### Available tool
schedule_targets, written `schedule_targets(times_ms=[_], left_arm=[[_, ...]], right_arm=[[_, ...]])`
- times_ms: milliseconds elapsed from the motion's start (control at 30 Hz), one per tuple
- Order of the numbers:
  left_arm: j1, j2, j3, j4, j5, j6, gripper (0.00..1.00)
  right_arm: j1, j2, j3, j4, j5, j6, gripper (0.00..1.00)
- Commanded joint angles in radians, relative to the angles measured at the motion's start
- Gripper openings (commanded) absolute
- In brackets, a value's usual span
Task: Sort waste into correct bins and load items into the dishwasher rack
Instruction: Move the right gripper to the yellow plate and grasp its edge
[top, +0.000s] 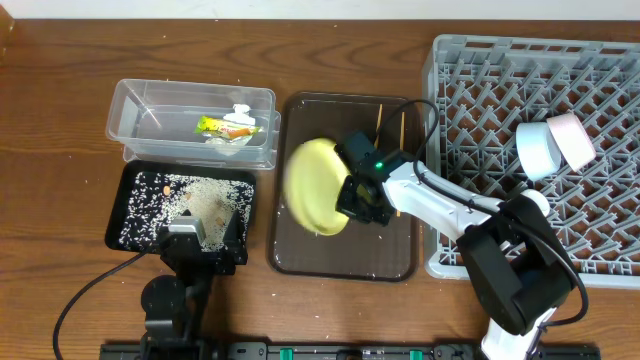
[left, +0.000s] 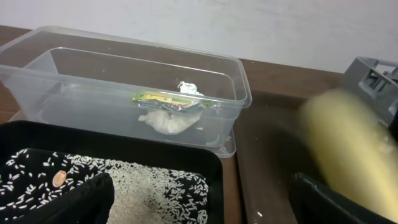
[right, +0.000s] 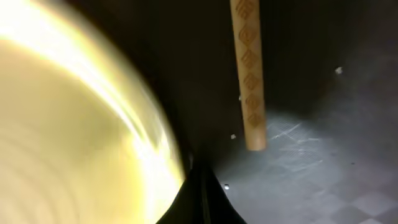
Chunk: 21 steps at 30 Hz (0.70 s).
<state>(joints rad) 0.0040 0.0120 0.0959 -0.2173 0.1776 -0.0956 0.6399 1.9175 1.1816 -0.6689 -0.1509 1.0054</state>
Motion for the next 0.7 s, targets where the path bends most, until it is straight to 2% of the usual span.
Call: schedule_targets(times_ms=[0, 267, 300, 400, 467, 600, 667], left_arm=[[0.003, -0.008, -0.025, -0.005, 0.006, 0.016, 0.91], [0.003, -0.008, -0.025, -0.005, 0.006, 0.016, 0.91], [0.003, -0.008, -0.025, -0.005, 0.006, 0.016, 0.91], [0.003, -0.008, -0.025, -0.005, 0.006, 0.016, 0.91], [0.003, -0.008, -0.025, -0.005, 0.006, 0.016, 0.91], [0.003, -0.008, -0.025, -0.005, 0.006, 0.016, 0.91], [0.003, -0.008, -0.025, -0.005, 0.006, 0.016, 0.91]], right_arm=[[-0.007, -0.056, -0.005, -0.023, 0.059, -0.051, 0.01], [-0.011, -0.266, -0.005, -0.022, 0.153, -0.251, 0.01], [-0.007, -0.277, -0.005, -0.020, 0.143, -0.274, 0.08], [0.023, -0.274, -0.005, -0.031, 0.116, -0.315, 0.45], [0.052, -0.247, -0.008, -0.039, 0.117, -0.315, 0.57], [0.107, -0.135, -0.009, -0.035, 0.141, -0.311, 0.61], [0.119, -0.075, -0.009, -0.016, 0.144, -0.312, 0.56]])
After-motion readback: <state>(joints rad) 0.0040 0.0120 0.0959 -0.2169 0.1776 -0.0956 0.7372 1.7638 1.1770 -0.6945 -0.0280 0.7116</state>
